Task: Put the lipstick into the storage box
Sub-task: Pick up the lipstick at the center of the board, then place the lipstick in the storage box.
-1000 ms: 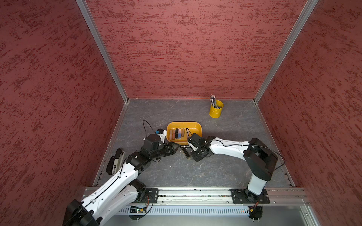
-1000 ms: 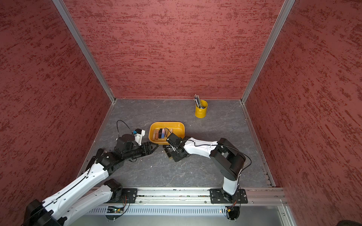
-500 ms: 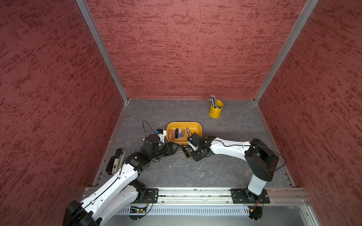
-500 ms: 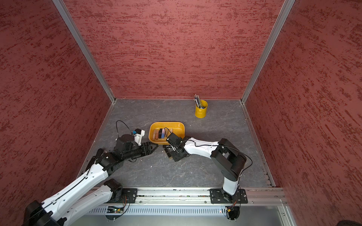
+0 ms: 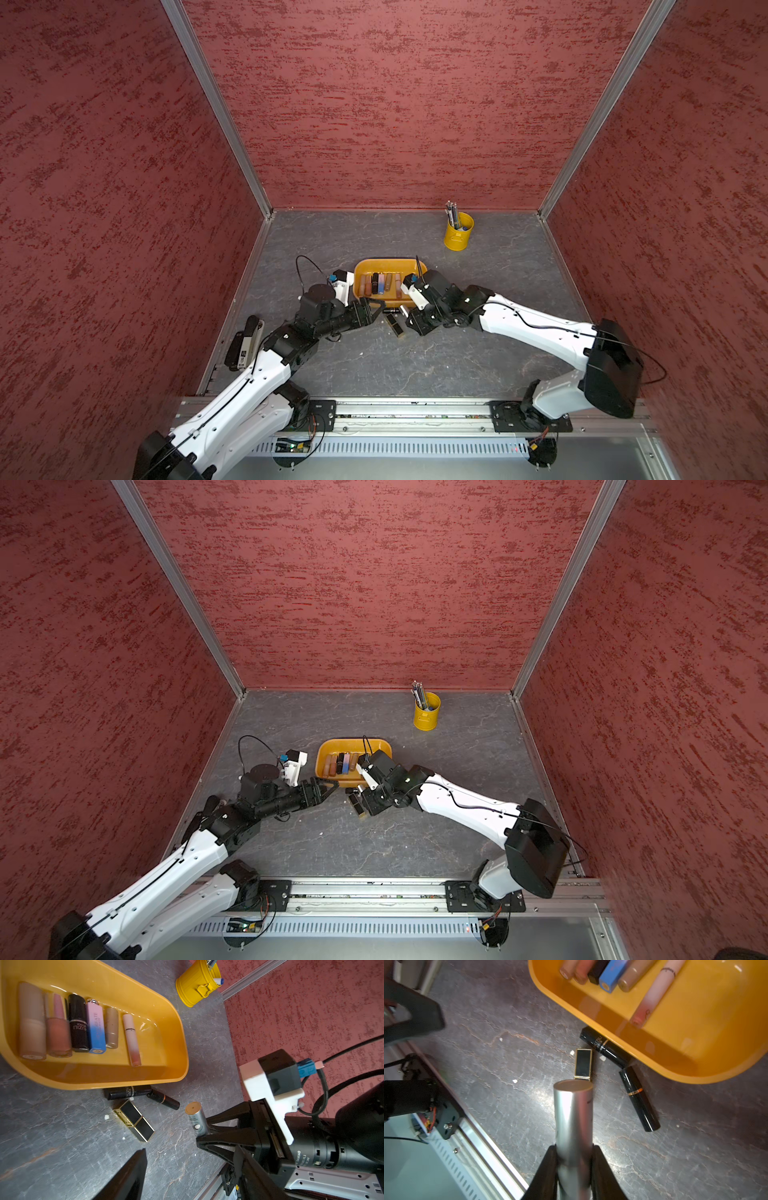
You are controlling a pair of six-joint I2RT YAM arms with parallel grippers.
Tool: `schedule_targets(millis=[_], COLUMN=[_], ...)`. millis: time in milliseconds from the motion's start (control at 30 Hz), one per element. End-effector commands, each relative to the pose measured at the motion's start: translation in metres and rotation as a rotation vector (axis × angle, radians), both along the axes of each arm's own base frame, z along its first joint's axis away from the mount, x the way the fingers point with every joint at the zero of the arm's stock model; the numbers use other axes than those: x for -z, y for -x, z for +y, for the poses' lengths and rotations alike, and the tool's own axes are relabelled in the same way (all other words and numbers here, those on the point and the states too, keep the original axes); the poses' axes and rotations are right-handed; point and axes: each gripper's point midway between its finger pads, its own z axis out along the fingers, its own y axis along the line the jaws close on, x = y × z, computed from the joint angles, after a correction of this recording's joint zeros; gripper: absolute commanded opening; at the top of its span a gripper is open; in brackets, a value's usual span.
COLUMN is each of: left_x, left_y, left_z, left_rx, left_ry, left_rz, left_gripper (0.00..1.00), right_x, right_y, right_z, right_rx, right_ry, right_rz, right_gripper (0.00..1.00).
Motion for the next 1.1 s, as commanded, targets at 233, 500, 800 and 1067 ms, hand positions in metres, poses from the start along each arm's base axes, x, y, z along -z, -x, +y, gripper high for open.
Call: schedule_targets(millis=[233,500,800,1067], left_x=[-0.039,-0.042,-0.037,-0.031], left_y=[0.001,-0.002,-0.005,-0.006], left_z=[-0.013,-0.011,-0.008,-0.005], left_rx=[0.078,0.081,0.068,0.057], left_ry=[0.134,0.145,0.136,0.121], left_rz=[-0.132,-0.137,-0.116,-0.097], left_gripper=[0.76,0.78,0.78,0.79], right_x=[-0.059,-0.086,-0.072,-0.060], right_y=[-0.010,-0.043,-0.081,-0.098], right_z=[0.003,0.008,0.000,0.000], right_rx=[0.063,0.114,0.233,0.272], right_ry=[-0.186,-0.304,-0.285,-0.274], right_rz=[0.004,0.042,0.111,0.146], right_gripper=[0.16,0.16,0.16,0.16])
